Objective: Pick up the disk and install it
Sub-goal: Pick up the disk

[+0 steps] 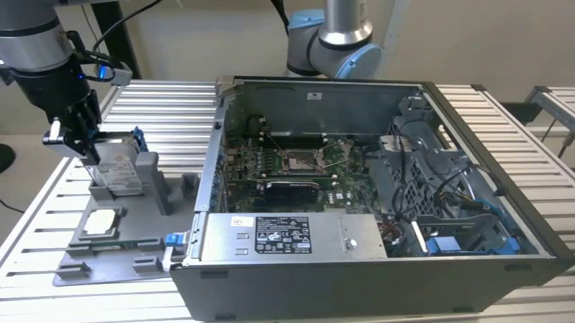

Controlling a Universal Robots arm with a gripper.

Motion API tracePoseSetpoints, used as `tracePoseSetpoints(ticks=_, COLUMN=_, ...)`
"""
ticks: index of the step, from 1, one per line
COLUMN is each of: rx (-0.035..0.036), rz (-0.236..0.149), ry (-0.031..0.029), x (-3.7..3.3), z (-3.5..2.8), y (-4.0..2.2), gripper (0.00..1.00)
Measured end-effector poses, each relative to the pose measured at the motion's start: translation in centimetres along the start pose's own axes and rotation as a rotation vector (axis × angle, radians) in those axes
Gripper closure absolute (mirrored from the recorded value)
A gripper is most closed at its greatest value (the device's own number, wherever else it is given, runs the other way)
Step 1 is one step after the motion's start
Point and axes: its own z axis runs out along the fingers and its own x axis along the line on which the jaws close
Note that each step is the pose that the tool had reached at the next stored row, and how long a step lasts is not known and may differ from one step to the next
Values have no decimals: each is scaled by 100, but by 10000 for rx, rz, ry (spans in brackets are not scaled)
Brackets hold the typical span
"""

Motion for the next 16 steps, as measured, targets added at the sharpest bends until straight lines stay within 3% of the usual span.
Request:
tracePoseSetpoints(ticks=7, rx=0, rz=0, ry=-2, x=0, z=-4, y=0, gripper=100)
tracePoseSetpoints(ticks=13, rx=1, rz=13, ry=-1, x=-2, z=-101, y=1, gripper=100)
tracePoseSetpoints(ticks=16, rx=3, rz=15, ry=-2, x=-2, z=-107, y=1, gripper=100)
